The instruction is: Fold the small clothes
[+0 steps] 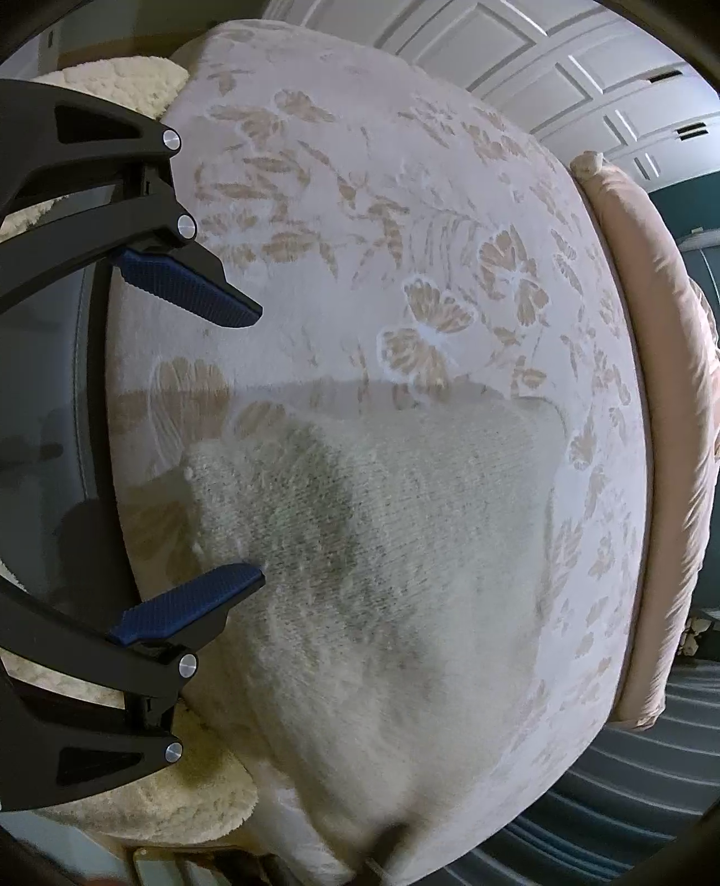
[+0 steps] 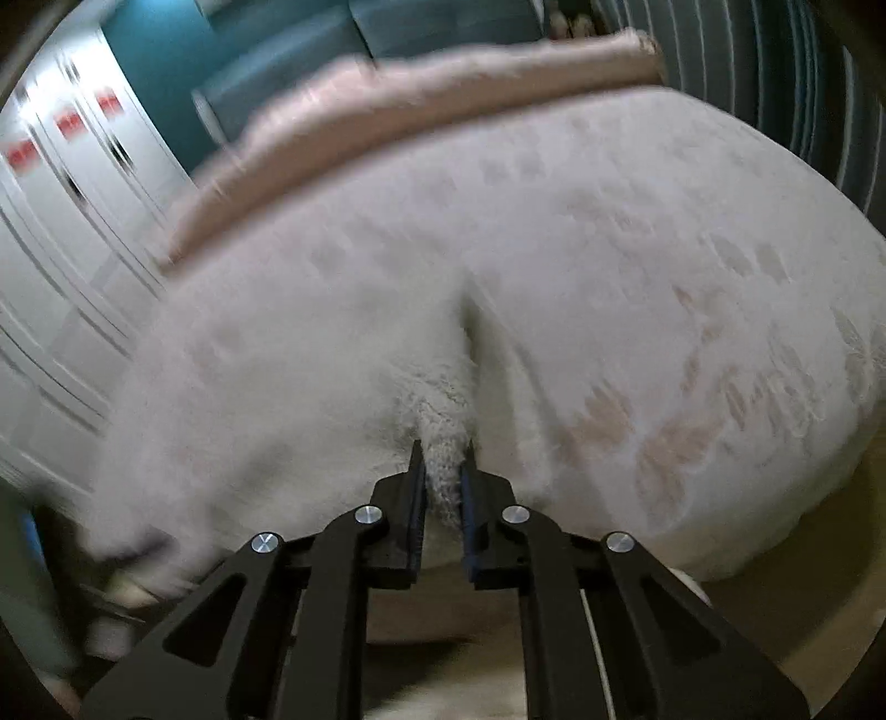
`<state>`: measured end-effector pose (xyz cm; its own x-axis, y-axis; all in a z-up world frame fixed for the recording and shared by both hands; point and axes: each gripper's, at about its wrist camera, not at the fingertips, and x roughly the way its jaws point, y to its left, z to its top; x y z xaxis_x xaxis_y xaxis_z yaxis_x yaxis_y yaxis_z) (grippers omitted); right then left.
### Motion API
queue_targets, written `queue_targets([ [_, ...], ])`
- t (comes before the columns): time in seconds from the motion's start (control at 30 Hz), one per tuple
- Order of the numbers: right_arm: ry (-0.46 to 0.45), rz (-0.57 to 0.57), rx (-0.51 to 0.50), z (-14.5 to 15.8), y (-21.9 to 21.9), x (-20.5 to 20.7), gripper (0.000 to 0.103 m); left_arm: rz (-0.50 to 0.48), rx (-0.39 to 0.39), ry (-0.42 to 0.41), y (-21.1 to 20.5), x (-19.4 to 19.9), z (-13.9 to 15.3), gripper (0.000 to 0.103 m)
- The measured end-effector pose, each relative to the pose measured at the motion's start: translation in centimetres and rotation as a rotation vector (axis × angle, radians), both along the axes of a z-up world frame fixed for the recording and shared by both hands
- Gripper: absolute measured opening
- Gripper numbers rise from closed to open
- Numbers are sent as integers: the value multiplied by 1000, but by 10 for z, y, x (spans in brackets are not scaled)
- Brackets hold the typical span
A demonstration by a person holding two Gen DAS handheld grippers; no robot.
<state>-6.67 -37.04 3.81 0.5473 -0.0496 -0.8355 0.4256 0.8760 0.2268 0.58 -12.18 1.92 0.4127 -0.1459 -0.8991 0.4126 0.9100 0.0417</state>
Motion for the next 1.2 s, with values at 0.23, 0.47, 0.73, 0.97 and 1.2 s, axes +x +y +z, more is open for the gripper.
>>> queue_targets([
  [0.23, 76, -41, 68, -24, -3, 0, 14, 2, 20, 6, -1, -1, -6, 86],
  [0.47, 49, -68, 16, -2, -3, -13, 35, 3, 9, 11, -4, 1, -4, 86],
  [0.73, 19, -47, 33, -7, -33, 29, 72, 53, -111, 10, -17, 36, 19, 89],
  [0.97, 69, 2, 83, -34, -34, 76, 76, 73, -91, 39, -45, 79, 4, 89],
  [1.2, 79, -3, 161, -61, -32, 90, 87, 97, -92, 96, -54, 94, -27, 97],
])
